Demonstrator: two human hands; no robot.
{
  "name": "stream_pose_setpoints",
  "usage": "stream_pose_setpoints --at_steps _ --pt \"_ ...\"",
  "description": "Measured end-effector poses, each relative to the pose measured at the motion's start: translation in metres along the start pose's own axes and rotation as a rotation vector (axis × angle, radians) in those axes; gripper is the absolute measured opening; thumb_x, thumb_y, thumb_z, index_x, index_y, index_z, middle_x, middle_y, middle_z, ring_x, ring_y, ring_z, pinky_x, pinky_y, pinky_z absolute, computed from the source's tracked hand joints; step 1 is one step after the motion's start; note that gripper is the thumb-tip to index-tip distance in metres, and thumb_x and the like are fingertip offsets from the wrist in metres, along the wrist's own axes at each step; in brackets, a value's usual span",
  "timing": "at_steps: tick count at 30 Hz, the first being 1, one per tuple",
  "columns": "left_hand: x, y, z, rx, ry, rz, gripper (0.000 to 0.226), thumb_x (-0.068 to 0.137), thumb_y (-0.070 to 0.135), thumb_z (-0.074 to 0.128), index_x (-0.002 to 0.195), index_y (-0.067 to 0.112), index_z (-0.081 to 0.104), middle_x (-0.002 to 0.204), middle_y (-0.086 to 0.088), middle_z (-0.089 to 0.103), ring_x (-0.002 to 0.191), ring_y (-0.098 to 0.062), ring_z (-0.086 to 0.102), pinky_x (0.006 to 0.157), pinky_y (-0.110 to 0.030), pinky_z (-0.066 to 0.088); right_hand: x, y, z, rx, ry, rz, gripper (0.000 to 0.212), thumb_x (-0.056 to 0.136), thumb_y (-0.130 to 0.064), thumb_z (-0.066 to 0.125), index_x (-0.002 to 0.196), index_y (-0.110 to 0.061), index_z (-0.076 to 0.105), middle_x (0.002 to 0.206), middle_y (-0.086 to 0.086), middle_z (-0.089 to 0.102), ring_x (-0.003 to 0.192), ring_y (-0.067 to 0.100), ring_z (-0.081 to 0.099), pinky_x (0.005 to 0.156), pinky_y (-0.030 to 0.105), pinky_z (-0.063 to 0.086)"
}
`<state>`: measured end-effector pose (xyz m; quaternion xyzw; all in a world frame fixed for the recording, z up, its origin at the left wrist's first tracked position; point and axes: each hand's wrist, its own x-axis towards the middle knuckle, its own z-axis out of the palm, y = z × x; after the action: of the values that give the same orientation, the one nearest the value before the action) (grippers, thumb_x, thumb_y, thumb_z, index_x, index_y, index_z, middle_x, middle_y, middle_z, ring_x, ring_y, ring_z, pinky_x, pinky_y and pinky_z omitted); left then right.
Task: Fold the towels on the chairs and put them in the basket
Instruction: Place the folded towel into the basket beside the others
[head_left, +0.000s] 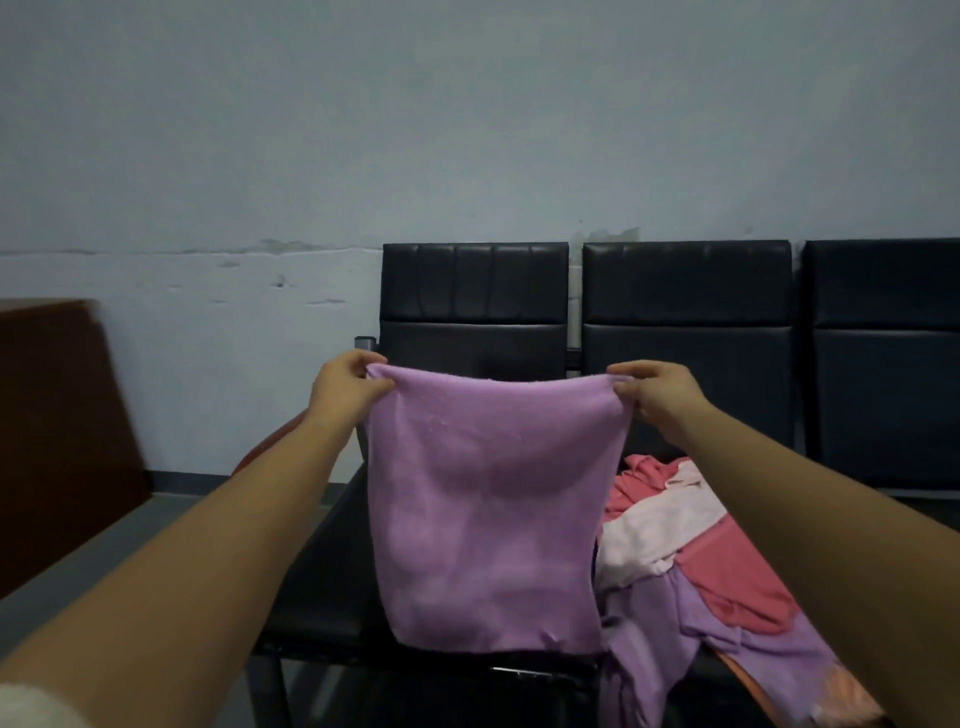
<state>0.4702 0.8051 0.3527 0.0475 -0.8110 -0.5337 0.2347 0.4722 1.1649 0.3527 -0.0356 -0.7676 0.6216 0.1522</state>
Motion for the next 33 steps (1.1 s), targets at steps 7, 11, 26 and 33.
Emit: stream_pose_setpoints --at_steps 7,11,26,33 --pt "0.023 0.009 -0.001 -0.405 -0.001 -0.198 0.049 0.085 -0.006 0.067 0.129 0.015 0.064 0.125 -0.015 0.061 0.111 -0.034 0.063 0.099 -0.046 0.054 0.021 -0.023 -0.002 -0.176 0.03 -0.168 0.021 0.092 -0.001 0.065 0.112 -0.003 0.073 0.101 0.011 0.07 0.088 0.019 0.064 0.069 0.022 0.053" --pt "0.02 -0.004 0.004 -0.042 -0.069 -0.173 0.043 0.086 -0.007 0.067 0.127 0.006 0.064 0.125 -0.016 0.062 0.114 -0.034 0.06 0.103 -0.046 0.051 0.033 -0.016 0.001 -0.221 0.049 -0.179 0.012 0.093 -0.009 0.065 0.093 -0.013 0.075 0.091 0.006 0.071 0.092 0.022 0.065 0.08 0.035 0.054" --pt "0.048 -0.054 0.026 -0.01 -0.055 -0.104 0.003 0.09 0.018 0.069 0.091 0.019 0.072 0.104 -0.009 0.069 0.103 -0.027 0.065 0.094 -0.041 0.057 0.071 0.059 0.028 -0.141 0.008 0.023 0.02 0.093 -0.002 0.062 0.11 -0.001 0.072 0.102 0.014 0.069 0.091 0.021 0.062 0.083 0.034 0.055" --pt "0.088 -0.077 0.058 0.404 0.022 0.015 0.02 0.092 0.02 0.069 0.109 0.011 0.074 0.099 -0.01 0.07 0.087 -0.021 0.06 0.076 -0.029 0.043 0.139 0.089 0.061 -0.349 0.072 -0.08 0.015 0.087 -0.005 0.067 0.097 -0.01 0.077 0.094 0.01 0.073 0.086 0.021 0.065 0.074 0.028 0.049"
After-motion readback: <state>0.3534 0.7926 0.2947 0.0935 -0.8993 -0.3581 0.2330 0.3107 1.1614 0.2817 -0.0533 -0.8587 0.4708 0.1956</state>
